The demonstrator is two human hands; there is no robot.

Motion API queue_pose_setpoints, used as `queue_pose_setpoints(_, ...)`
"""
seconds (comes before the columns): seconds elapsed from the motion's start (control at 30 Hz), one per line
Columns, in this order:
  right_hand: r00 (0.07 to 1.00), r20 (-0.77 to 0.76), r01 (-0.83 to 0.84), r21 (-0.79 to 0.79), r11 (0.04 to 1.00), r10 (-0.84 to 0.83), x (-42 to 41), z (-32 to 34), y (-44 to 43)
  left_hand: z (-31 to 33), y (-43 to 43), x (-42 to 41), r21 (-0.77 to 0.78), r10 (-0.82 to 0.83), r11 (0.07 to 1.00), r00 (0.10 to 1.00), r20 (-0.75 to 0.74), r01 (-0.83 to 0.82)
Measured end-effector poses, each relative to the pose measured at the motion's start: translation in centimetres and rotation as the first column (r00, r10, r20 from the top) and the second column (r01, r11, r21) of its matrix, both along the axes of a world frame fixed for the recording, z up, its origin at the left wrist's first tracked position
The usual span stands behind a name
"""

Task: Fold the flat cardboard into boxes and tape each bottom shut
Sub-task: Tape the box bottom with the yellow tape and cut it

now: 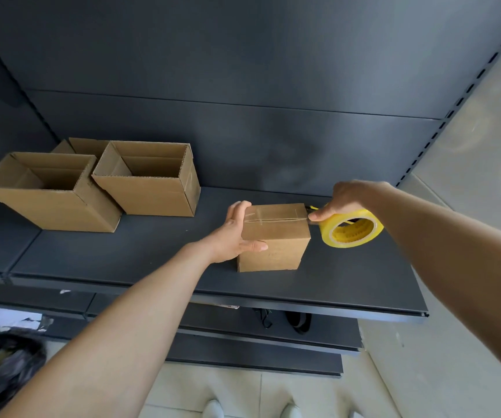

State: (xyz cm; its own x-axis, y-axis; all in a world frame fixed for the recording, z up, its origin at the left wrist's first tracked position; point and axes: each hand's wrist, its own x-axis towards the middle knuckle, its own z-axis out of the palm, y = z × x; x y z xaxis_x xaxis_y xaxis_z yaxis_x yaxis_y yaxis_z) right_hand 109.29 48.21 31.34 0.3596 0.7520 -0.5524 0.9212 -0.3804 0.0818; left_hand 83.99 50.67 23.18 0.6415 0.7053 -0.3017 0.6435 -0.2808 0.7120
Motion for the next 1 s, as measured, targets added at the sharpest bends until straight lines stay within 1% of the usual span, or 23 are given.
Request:
queue_pose_setpoints(0.1,0.998,-0.050,0.021,-0.033,0.999,-0.023,0.3,-1.4,0.0,0.0,-0.1,0.1,-0.014,0.021,1.000,1.000,0.004,-0.020)
queue_pose_setpoints(0.23,0.994,-0.107,0.013,-0.020,1.000,-0.015,0.6,-2.9,-0.1,-0.1,-0.1,0.1,-0.044,0.032,0.998,0.999,-0.006,-0.032)
queue_pose_setpoints(0.27,0.992,-0.122,0.011,-0.023,1.000,-0.014,0.7,-3.2,-0.1,0.0,-0.1,0.1,-0.063,0.038,0.997,0.999,-0.007,-0.039)
queue_pose_setpoints(0.33,0.990,-0.138,0.000,-0.042,0.999,-0.005,0.7,-3.7,-0.2,0.2,-0.1,0.3,-0.149,0.089,0.985,0.996,0.019,-0.085)
queue_pose_setpoints(0.4,0.990,-0.138,-0.011,-0.056,0.998,0.003,0.7,-3.9,-0.3,0.3,-0.3,0.6,-0.271,0.204,0.947,0.974,0.101,-0.170)
queue_pose_setpoints(0.47,0.989,-0.149,0.002,-0.036,0.999,-0.007,0.6,-4.1,-0.6,0.1,-0.4,1.1,-0.353,0.389,0.884,0.901,0.193,-0.307)
queue_pose_setpoints(0.53,0.985,-0.170,0.016,-0.024,1.000,-0.020,0.3,-4.3,-0.9,-0.3,0.0,1.5,-0.375,0.547,0.806,0.819,0.173,-0.459)
queue_pose_setpoints(0.6,0.983,-0.185,0.011,-0.045,0.999,-0.019,-0.1,-4.5,-1.2,-0.3,0.4,2.0,-0.364,0.616,0.758,0.778,0.128,-0.540)
queue_pose_setpoints(0.7,0.983,-0.185,-0.014,-0.094,0.995,-0.004,-0.7,-4.7,-1.6,0.0,0.6,3.0,-0.332,0.691,0.701,0.716,0.098,-0.632)
queue_pose_setpoints(0.83,0.986,-0.167,-0.035,-0.102,0.994,0.018,-1.2,-5.0,-2.0,-0.3,0.7,3.8,-0.204,0.733,0.676,0.676,0.078,-0.709)
queue_pose_setpoints(0.9,0.985,-0.174,-0.032,-0.099,0.995,0.014,-1.4,-5.3,-2.2,-0.1,1.1,3.8,-0.165,0.741,0.667,0.671,0.036,-0.727)
queue_pose_setpoints(0.93,0.983,-0.184,-0.029,-0.105,0.994,0.009,-1.6,-5.4,-2.3,0.1,1.3,3.7,-0.136,0.730,0.677,0.683,-0.004,-0.724)
queue_pose_setpoints(1.0,0.980,-0.200,-0.033,-0.120,0.992,0.008,-1.9,-5.5,-2.6,0.3,1.5,3.5,-0.070,0.674,0.730,0.733,-0.091,-0.680)
